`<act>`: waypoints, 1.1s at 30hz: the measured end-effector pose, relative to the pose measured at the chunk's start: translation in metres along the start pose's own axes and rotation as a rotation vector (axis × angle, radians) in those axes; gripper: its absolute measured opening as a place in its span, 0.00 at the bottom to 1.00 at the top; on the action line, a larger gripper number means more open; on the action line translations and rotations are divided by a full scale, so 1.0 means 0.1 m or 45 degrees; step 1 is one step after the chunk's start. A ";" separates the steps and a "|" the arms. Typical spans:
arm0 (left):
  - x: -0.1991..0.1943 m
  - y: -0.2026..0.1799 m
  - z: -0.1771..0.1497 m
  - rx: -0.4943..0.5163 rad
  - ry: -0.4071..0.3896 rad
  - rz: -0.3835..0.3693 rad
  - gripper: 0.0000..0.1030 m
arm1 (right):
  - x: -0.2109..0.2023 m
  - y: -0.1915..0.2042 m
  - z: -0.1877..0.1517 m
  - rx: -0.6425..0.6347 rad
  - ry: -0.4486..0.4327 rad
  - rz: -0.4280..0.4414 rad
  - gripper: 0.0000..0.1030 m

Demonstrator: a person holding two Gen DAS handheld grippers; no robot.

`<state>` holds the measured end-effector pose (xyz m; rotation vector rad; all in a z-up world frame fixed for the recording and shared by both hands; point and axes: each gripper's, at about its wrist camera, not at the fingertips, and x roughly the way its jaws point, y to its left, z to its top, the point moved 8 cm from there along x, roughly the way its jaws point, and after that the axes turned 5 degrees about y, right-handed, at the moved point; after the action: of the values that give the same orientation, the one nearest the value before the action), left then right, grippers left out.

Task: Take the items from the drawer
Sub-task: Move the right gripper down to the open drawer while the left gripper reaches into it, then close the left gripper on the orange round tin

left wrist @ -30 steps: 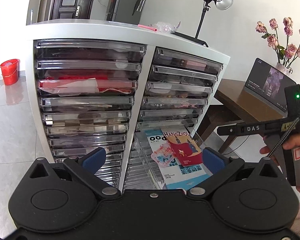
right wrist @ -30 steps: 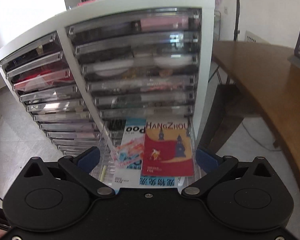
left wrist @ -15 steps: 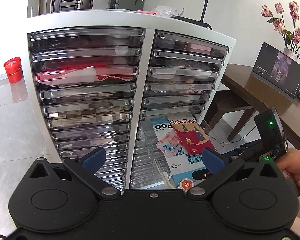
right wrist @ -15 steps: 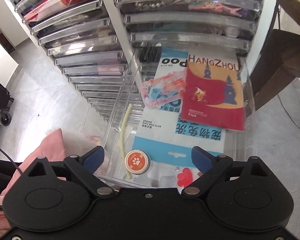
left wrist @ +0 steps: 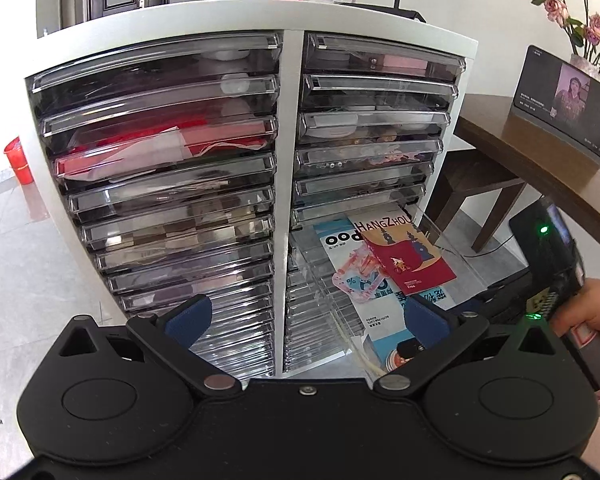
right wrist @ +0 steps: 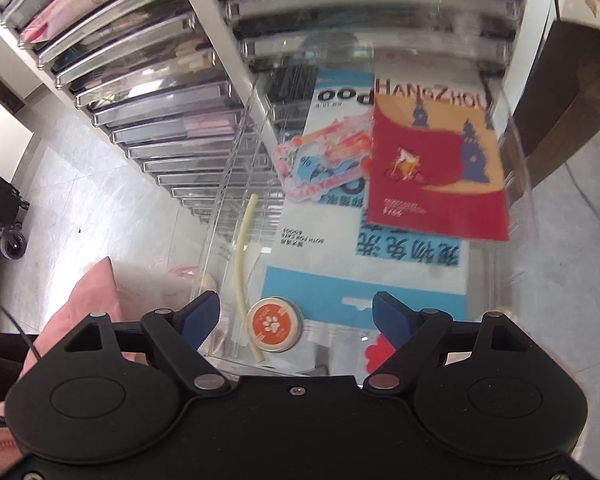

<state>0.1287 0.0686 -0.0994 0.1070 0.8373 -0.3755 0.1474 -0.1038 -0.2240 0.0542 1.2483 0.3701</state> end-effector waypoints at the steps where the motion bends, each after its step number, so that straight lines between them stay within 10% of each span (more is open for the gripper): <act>1: 0.08 -0.04 0.01 0.025 0.013 -0.024 0.99 | -0.06 -0.02 -0.01 -0.034 -0.006 -0.006 0.83; 10: 0.97 -0.68 -0.18 0.301 0.314 -0.162 0.57 | -0.41 -0.26 -0.20 -0.277 0.020 -0.109 0.83; 25: 1.72 -1.19 -0.62 0.380 0.787 -0.096 0.57 | -0.51 -0.21 -0.36 -0.459 -0.024 -0.037 0.84; 33: 1.77 -1.18 -0.66 0.389 0.813 -0.057 0.57 | -0.50 -0.29 -0.33 -0.411 -0.021 -0.047 0.84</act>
<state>0.1467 -0.0751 -0.2681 0.5126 1.4088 -0.5205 0.1106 -0.1517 -0.1957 -0.2408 1.1588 0.5335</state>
